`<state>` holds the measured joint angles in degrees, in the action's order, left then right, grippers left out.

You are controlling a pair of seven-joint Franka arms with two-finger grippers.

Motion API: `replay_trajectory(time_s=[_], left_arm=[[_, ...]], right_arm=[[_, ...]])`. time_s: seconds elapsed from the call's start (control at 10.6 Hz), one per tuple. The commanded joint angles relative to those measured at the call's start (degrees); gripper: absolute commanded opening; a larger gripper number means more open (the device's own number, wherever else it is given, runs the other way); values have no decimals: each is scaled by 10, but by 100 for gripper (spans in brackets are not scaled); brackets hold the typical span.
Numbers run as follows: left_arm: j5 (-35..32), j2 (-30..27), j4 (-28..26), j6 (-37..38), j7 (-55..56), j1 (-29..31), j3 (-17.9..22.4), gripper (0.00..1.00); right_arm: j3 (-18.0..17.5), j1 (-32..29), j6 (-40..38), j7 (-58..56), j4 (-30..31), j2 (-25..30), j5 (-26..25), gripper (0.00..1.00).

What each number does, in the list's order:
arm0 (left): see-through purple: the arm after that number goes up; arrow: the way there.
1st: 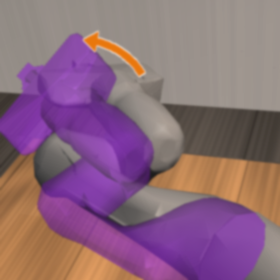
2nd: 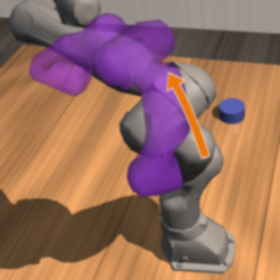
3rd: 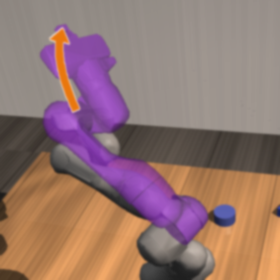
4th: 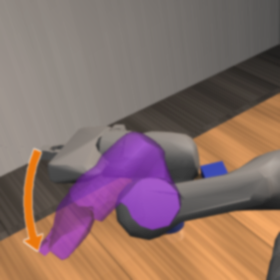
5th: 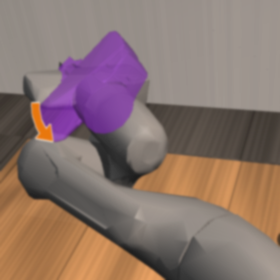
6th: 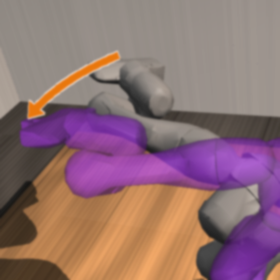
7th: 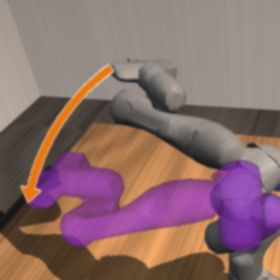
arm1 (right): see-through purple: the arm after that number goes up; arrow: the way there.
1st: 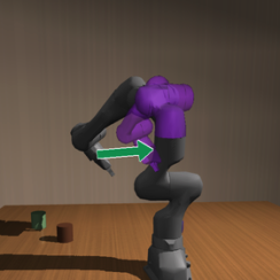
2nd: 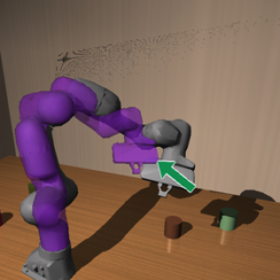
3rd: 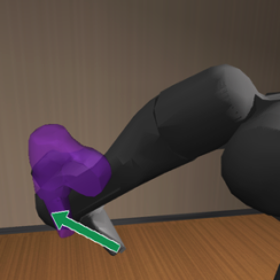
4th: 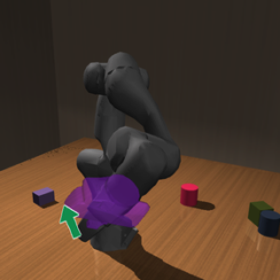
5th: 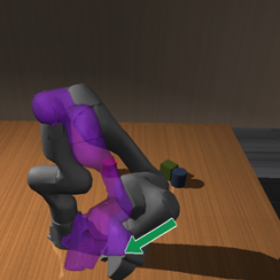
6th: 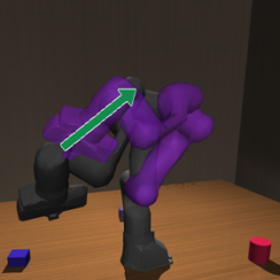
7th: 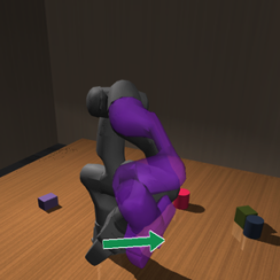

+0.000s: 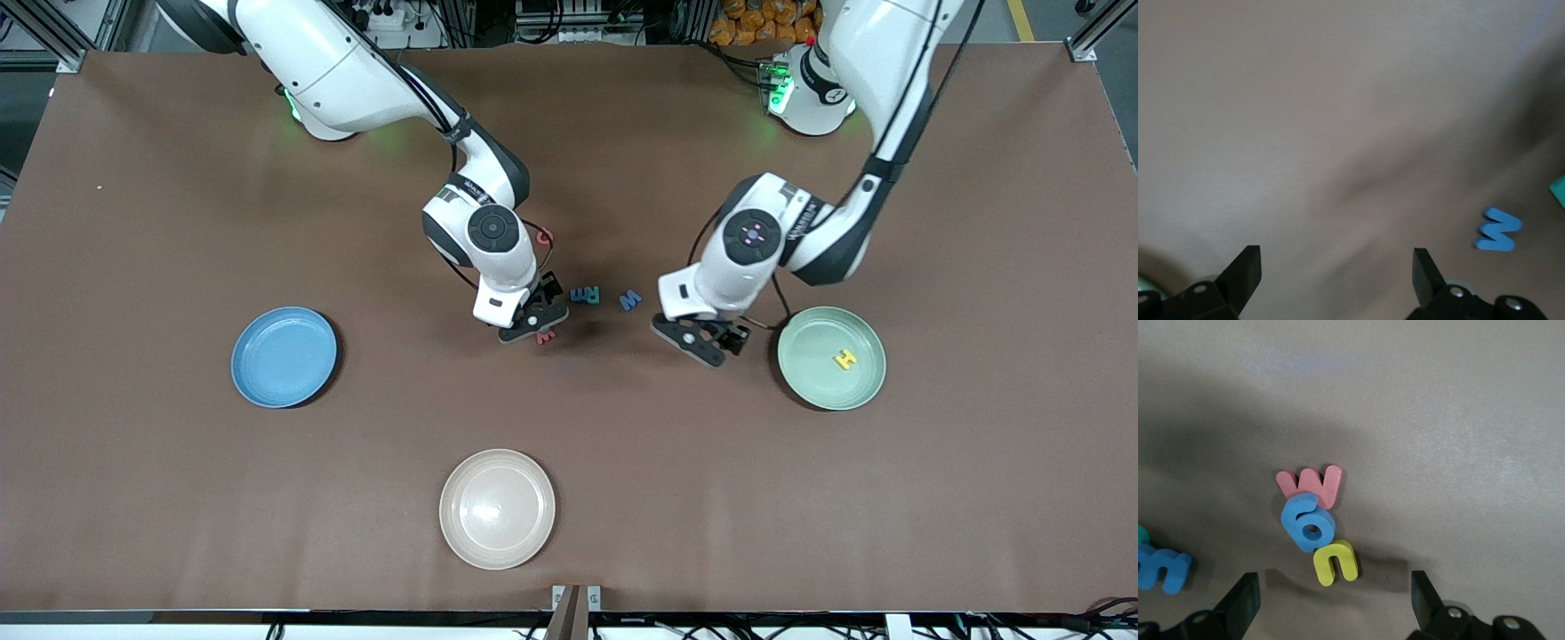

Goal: Sort upper and lower case letters into plates
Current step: 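Grasp the blue M with the left gripper while the right gripper grasps n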

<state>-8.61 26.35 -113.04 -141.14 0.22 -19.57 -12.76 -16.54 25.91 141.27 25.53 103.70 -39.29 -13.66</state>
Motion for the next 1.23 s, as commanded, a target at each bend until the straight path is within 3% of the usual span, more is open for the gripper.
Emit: replay_trajectory(time_s=[0.0, 0.38, 0.57, 0.94, 1.13], left_arm=[[4, -6, -35, -38, 26, -27, 5, 100], [3, -2, -47, -66, 59, -71, 5, 100], [3, 10, -58, -102, 63, -92, 5, 100], [-1, 33, -56, -120, 73, -112, 8, 100], [-1, 39, -57, -121, 73, -116, 9, 100]], right_arm=[[1, 2, 1, 18, -18, -16, -17, 98], [2, 3, 1, 18, -40, -34, -17, 91], [2, 4, 0, 17, -41, -34, -17, 80], [2, 4, -7, 18, -39, -34, -16, 78], [2, 4, -7, 17, -39, -34, -16, 69]])
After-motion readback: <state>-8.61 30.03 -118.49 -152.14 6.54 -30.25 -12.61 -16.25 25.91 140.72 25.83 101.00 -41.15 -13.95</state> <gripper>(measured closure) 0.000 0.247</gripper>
